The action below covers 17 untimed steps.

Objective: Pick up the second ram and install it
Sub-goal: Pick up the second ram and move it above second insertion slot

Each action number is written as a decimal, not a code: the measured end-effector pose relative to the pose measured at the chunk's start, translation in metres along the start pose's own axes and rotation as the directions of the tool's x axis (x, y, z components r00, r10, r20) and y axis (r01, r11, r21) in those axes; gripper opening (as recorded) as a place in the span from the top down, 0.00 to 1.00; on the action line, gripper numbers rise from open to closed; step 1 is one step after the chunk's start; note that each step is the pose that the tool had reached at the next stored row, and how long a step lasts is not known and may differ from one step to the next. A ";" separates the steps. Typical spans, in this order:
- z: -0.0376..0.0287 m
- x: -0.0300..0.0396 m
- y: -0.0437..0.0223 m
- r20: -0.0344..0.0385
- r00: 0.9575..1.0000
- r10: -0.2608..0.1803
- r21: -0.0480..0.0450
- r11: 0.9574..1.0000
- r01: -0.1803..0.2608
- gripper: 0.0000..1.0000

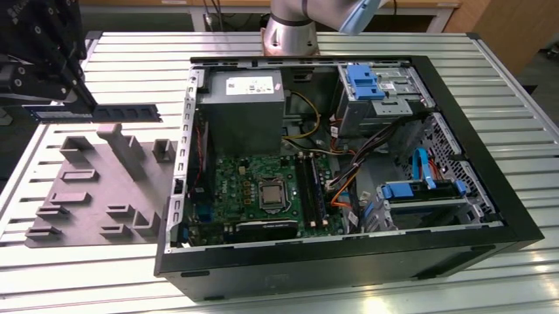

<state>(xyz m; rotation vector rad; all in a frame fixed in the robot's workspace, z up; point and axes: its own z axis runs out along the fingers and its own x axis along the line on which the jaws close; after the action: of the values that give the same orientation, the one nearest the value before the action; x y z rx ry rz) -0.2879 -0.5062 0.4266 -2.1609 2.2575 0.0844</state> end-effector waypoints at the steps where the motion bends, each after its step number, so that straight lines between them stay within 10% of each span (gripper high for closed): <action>1: 0.0001 0.0000 -0.0003 0.000 1.000 0.000 0.000 1.000 0.000 0.89; 17: -0.0001 -0.0003 -0.0062 0.000 1.000 0.000 0.000 1.000 0.000 0.89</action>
<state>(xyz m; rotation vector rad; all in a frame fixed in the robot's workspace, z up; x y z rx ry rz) -0.2817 -0.5062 0.4266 -2.1609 2.2573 0.0843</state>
